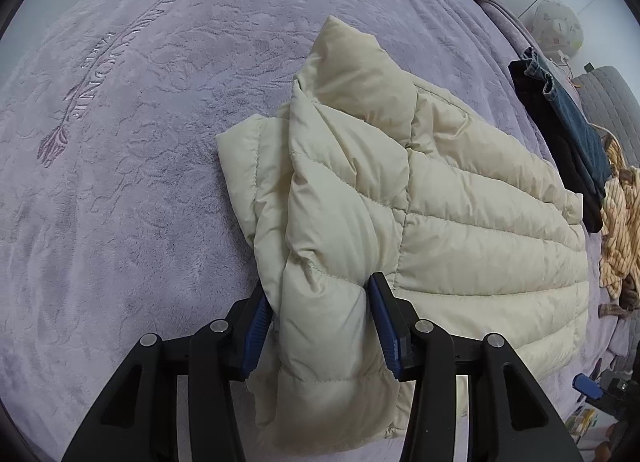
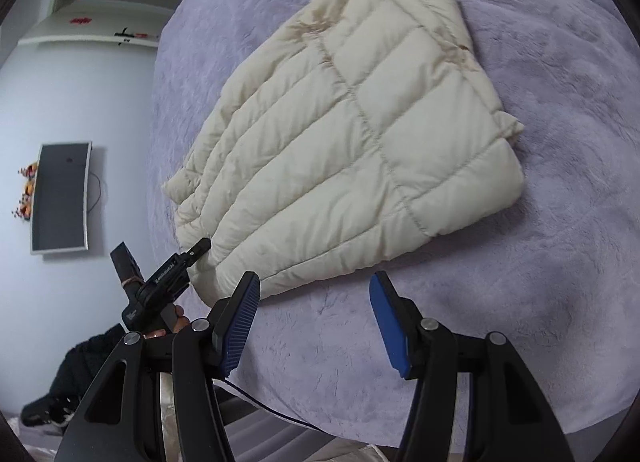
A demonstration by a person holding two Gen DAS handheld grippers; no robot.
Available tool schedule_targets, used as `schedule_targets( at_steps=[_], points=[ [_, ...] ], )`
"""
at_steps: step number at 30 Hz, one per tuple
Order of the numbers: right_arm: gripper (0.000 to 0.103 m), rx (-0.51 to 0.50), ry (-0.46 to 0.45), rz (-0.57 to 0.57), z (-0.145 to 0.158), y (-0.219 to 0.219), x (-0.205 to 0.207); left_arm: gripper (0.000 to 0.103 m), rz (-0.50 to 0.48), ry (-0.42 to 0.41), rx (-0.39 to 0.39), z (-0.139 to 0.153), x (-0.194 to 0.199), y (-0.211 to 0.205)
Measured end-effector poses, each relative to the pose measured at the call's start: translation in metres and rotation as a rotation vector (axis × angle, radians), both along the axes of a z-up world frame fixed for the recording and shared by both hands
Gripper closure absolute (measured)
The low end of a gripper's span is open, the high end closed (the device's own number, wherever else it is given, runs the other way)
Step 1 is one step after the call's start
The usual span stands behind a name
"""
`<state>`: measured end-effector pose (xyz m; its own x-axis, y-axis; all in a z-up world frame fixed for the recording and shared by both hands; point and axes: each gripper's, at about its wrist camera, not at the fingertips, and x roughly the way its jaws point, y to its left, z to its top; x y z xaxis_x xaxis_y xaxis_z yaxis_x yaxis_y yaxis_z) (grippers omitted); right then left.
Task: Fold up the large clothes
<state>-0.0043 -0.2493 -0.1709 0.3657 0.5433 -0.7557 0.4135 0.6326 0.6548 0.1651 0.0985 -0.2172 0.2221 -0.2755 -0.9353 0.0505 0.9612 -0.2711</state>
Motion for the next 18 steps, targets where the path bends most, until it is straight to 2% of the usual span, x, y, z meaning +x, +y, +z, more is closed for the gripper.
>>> schedule_targets(
  at_steps=[1,3,5,7,10,11,12,18],
  points=[
    [0.042,-0.018,-0.01,0.024,0.004,0.007,0.007,0.049,-0.003,0.003,0.007,0.001,0.0,0.0],
    [0.042,-0.047,-0.026,0.065,0.011,0.019,0.019,0.012,0.002,-0.001,0.044,0.004,-0.003,0.001],
    [0.042,-0.07,-0.034,0.096,0.013,0.032,0.041,0.011,0.006,-0.042,0.062,0.011,-0.007,0.003],
    [0.041,-0.082,-0.046,0.118,0.017,0.041,0.048,0.011,0.003,-0.042,0.062,0.013,-0.009,0.006],
    [0.023,-0.113,-0.061,0.14,0.019,0.05,0.061,0.01,0.005,-0.055,0.077,0.016,-0.011,0.011],
    [0.022,-0.126,-0.065,0.149,0.019,0.056,0.065,0.009,0.004,-0.063,0.083,0.016,-0.012,0.012],
    [0.022,-0.138,-0.064,0.161,0.018,0.057,0.066,0.0,0.002,-0.063,0.087,0.016,-0.012,0.014],
    [0.022,-0.26,-0.053,0.226,0.009,0.073,0.087,0.0,0.004,-0.074,0.074,0.019,-0.017,0.029]
  ],
)
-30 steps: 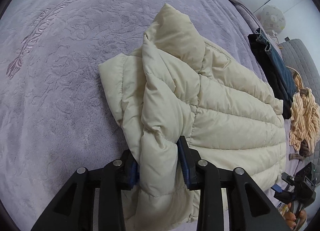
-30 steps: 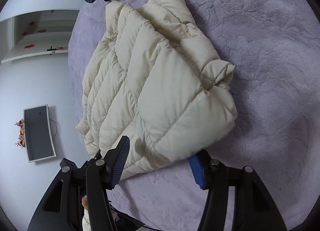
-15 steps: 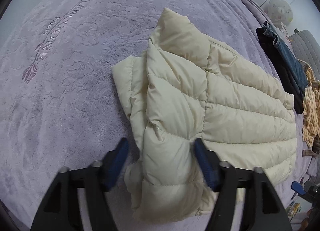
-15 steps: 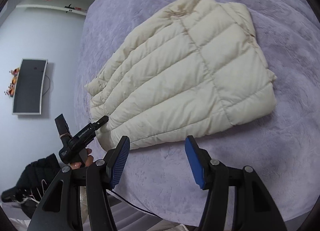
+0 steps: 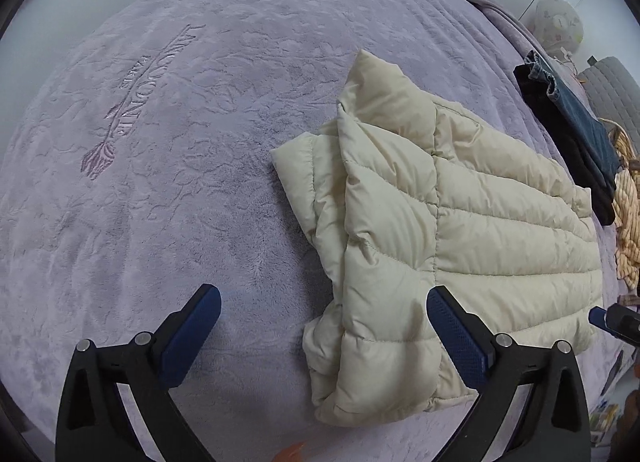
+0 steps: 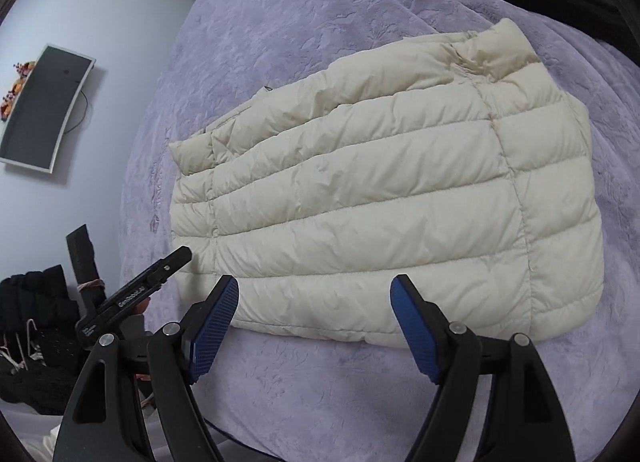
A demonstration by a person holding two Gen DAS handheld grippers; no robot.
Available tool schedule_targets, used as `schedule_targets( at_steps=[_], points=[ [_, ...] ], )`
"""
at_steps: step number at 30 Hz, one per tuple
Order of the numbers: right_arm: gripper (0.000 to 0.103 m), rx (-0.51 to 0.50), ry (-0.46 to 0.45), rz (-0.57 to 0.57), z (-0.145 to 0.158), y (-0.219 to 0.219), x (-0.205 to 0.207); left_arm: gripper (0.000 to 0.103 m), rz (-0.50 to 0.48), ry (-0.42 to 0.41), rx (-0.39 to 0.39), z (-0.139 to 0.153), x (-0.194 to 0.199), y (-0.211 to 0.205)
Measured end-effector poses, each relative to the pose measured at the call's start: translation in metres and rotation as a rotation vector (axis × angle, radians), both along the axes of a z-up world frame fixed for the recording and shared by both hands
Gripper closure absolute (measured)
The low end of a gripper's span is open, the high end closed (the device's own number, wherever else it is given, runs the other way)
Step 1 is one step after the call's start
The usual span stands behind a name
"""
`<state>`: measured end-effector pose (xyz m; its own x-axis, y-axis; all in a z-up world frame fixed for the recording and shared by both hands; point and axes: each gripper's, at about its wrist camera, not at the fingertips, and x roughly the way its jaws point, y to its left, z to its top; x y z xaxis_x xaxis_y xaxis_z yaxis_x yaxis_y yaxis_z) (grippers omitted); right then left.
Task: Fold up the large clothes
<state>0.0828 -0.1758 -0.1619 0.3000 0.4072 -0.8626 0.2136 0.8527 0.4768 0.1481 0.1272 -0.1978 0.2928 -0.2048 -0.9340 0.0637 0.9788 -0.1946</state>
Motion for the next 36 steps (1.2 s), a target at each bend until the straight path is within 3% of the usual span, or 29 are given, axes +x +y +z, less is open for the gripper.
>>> schedule_targets(
  at_steps=[6,7,8,9,10,11,17,24,36],
  points=[
    [0.023,-0.089,-0.01,0.014,-0.006,0.005,0.014,0.0,0.05,0.015,-0.047,-0.006,0.003,0.023],
    [0.034,-0.11,-0.018,0.019,-0.006,0.006,0.017,0.0,0.054,0.017,-0.059,-0.008,0.005,0.026],
    [0.054,-0.131,-0.021,0.029,-0.005,0.007,0.019,0.0,0.053,0.022,-0.078,-0.009,0.006,0.029],
    [0.063,-0.15,-0.02,0.039,-0.006,0.008,0.023,0.0,0.051,0.027,-0.103,-0.011,0.007,0.032],
    [0.08,-0.16,-0.022,0.049,-0.008,0.008,0.026,0.0,0.05,0.033,-0.132,-0.013,0.008,0.035],
    [0.087,-0.164,-0.028,0.059,-0.009,0.009,0.03,0.0,0.051,0.039,-0.162,-0.015,0.01,0.038],
    [0.087,-0.196,-0.066,0.093,-0.024,0.014,0.054,0.0,0.041,0.07,-0.308,-0.029,0.021,0.047],
    [0.091,-0.13,-0.01,0.084,-0.082,0.007,0.077,0.0,-0.013,0.092,-0.402,-0.048,0.031,0.036],
    [0.092,-0.072,-0.027,0.083,-0.108,0.001,0.072,0.0,-0.128,0.131,-0.463,-0.068,0.047,-0.014]
  ],
)
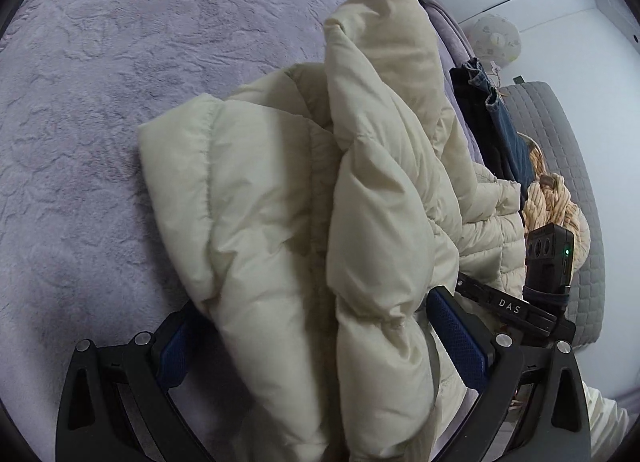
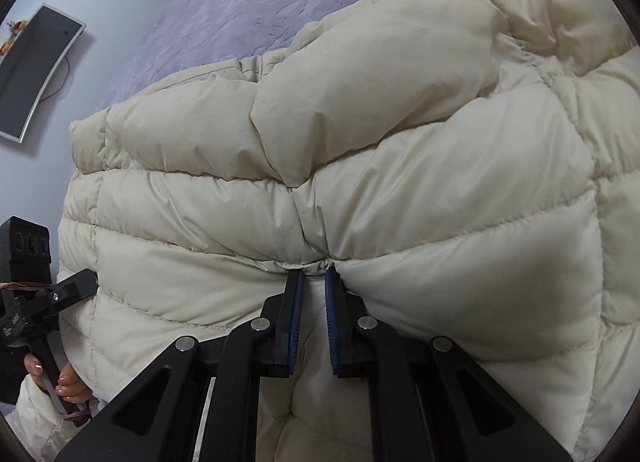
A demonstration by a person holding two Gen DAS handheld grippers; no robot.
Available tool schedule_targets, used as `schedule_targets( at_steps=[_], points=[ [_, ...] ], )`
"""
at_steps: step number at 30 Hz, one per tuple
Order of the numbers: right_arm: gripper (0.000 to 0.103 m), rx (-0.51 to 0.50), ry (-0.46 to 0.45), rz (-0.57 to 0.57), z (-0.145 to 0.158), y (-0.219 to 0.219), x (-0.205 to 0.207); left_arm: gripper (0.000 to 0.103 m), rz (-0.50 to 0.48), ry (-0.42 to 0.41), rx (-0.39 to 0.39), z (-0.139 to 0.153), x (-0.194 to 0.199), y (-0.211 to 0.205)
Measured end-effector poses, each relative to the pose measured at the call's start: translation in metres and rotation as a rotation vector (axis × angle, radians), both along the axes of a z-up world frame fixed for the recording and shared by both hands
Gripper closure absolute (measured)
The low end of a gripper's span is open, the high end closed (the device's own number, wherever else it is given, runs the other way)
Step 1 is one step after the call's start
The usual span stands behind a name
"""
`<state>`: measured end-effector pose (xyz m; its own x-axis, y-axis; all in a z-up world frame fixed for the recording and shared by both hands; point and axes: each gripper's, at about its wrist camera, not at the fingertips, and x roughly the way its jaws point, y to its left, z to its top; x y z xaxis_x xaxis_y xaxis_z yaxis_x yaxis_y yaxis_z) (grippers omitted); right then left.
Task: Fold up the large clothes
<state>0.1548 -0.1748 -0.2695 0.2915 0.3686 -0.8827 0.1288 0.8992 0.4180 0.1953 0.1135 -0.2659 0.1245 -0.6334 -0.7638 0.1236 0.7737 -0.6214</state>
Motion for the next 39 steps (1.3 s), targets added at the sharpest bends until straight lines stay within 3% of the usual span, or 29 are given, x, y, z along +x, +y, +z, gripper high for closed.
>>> schedule_targets(
  at_steps=[3,6,9,11,16,22,32,39],
  points=[
    [0.092,0.008,-0.002,-0.002,-0.004,0.0,-0.001,0.006,-0.04,0.0,-0.016,0.003,-0.001,-0.016],
    [0.092,0.02,-0.004,-0.004,-0.006,-0.001,-0.004,0.048,-0.076,0.013,-0.041,0.006,-0.001,-0.029],
    [0.092,0.037,-0.008,-0.014,-0.009,-0.003,-0.005,0.073,-0.094,-0.004,-0.065,0.016,-0.001,-0.036],
    [0.093,0.052,-0.012,-0.019,-0.011,-0.006,-0.007,0.078,-0.093,-0.013,-0.095,0.027,-0.003,-0.039],
    [0.094,0.119,-0.02,-0.033,-0.014,-0.016,-0.008,0.078,-0.129,-0.069,-0.147,0.071,-0.011,-0.068],
    [0.096,0.219,-0.027,-0.053,-0.021,-0.026,-0.013,0.078,-0.201,-0.129,-0.084,0.107,-0.023,-0.133],
    [0.099,0.39,-0.024,-0.085,-0.038,-0.052,-0.026,0.078,-0.18,-0.164,0.004,0.116,-0.039,-0.161],
    [0.096,0.457,0.04,-0.078,-0.023,-0.074,-0.029,0.078,-0.165,-0.18,0.055,0.122,-0.042,-0.174]
  ],
)
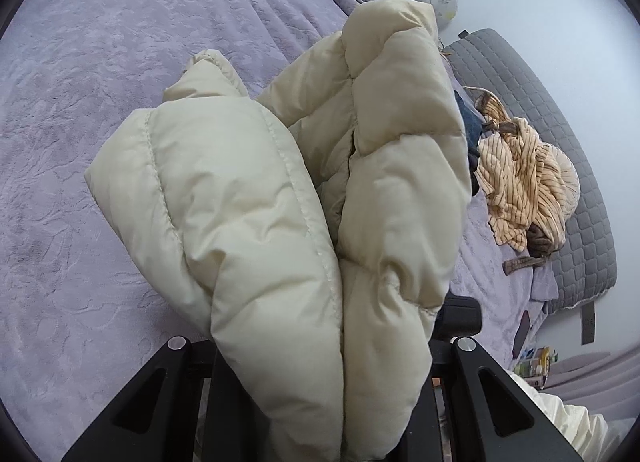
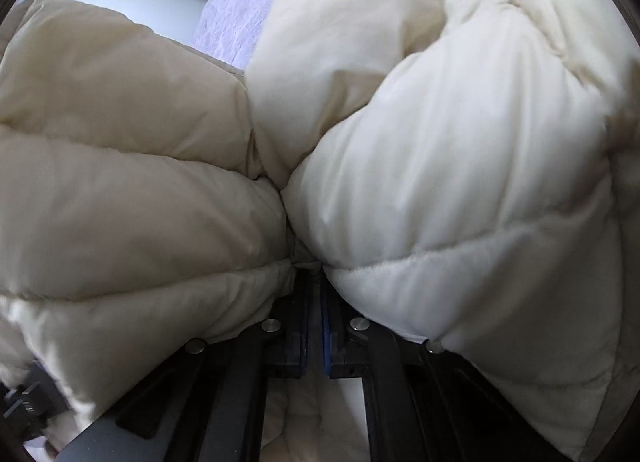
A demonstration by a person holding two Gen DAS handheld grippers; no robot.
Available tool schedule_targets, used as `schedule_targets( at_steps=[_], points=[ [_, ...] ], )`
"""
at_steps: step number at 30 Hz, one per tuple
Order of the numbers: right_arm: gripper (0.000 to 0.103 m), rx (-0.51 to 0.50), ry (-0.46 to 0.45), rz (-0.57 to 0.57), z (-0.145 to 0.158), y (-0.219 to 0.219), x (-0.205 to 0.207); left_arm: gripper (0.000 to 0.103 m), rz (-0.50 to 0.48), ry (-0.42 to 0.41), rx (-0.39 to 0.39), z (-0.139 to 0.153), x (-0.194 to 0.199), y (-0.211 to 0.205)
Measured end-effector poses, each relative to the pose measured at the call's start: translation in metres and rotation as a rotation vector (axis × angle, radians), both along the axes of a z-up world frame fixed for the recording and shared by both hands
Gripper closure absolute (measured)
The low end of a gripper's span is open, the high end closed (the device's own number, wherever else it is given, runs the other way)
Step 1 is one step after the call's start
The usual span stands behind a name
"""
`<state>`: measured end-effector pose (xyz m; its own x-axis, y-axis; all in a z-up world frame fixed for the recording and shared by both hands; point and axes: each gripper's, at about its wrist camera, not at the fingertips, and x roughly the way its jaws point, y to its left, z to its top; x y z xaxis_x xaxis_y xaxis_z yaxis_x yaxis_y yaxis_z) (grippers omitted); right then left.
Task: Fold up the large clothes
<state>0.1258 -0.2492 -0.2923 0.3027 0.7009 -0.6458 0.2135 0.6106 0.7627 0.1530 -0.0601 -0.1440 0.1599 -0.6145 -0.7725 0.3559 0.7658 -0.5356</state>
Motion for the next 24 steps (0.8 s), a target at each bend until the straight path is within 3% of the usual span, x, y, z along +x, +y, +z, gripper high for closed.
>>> schedule_targets(
  at_steps=[3,6,7,8,9,10,12,13,14,17,22,24],
  points=[
    [0.095,-0.005,0.01,-0.003,0.022,-0.016,-0.009,0.078,0.002,0.002,0.021,0.002,-0.001,-0.001],
    [0.094,-0.041,-0.05,-0.015,0.061,-0.042,-0.027,0.078,0.007,0.004,0.034,0.003,0.0,-0.002],
    [0.081,-0.072,-0.067,-0.022,0.073,-0.051,-0.034,0.078,0.008,0.006,0.037,0.004,0.0,-0.003],
    [0.045,-0.115,-0.081,-0.034,0.083,-0.061,-0.043,0.078,0.008,0.006,0.041,0.004,0.0,-0.004],
    [0.027,-0.159,-0.098,-0.052,0.092,-0.071,-0.053,0.078,0.009,0.007,0.045,0.004,0.0,-0.006],
    [0.017,-0.21,-0.121,-0.071,0.1,-0.081,-0.065,0.078,0.008,0.007,0.05,0.004,-0.001,-0.007],
    [0.021,-0.337,-0.127,-0.094,0.11,-0.101,-0.084,0.078,0.005,0.007,0.06,0.005,-0.002,-0.007],
    [0.033,-0.382,-0.116,-0.117,0.11,-0.104,-0.093,0.078,0.003,0.006,0.067,0.005,-0.002,-0.009],
    [0.053,-0.393,-0.096,-0.141,0.106,-0.11,-0.099,0.078,-0.001,0.004,0.073,0.006,-0.002,-0.011],
    [0.091,-0.335,-0.018,-0.195,0.085,-0.14,-0.098,0.078,-0.012,-0.001,0.094,0.009,-0.003,-0.02],
    [0.093,-0.243,0.009,-0.206,0.038,-0.135,-0.1,0.078,-0.084,-0.03,0.139,0.02,-0.012,-0.046],
    [0.093,-0.189,0.009,-0.209,0.023,-0.135,-0.097,0.064,-0.136,-0.032,0.139,0.024,-0.019,-0.063]
  ],
)
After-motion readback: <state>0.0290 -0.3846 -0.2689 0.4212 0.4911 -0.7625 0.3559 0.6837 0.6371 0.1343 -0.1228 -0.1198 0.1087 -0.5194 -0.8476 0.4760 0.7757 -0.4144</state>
